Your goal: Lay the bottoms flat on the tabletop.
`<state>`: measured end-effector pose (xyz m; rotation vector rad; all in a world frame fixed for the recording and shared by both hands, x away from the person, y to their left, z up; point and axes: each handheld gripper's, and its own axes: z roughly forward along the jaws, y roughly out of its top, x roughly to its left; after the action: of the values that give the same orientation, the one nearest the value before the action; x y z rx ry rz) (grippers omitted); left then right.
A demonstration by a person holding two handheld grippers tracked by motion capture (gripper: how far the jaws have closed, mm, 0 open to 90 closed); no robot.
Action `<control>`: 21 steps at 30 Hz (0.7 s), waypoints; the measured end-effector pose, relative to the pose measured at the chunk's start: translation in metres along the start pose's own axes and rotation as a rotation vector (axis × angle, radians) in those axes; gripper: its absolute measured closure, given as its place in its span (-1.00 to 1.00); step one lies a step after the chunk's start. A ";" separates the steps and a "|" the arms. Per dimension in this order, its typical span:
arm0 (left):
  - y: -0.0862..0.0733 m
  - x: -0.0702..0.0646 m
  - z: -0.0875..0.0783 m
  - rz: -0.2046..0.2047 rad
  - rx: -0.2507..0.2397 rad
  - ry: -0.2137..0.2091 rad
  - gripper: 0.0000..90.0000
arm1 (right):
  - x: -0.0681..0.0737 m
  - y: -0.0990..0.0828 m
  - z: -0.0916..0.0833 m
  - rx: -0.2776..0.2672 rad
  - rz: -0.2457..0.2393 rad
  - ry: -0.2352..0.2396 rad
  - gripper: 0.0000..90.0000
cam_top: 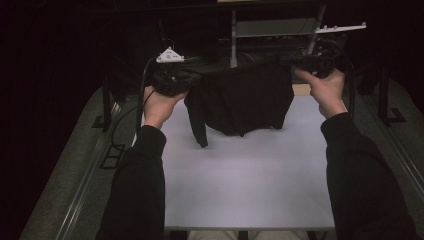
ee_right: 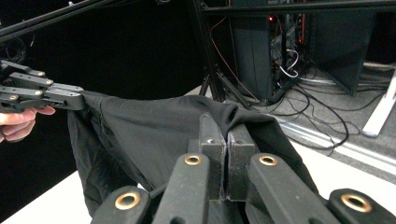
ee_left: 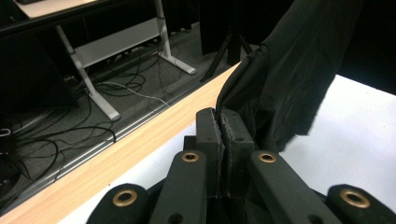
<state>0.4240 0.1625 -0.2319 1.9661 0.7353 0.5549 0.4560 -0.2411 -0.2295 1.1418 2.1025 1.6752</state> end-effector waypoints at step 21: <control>-0.072 -0.015 0.012 -0.058 0.083 -0.096 0.91 | -0.012 -0.085 0.008 0.137 0.069 0.060 0.93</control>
<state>0.4018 0.1729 -0.3017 2.0263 0.7635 0.3980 0.4324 -0.2481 -0.3120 1.2309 2.2710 1.6359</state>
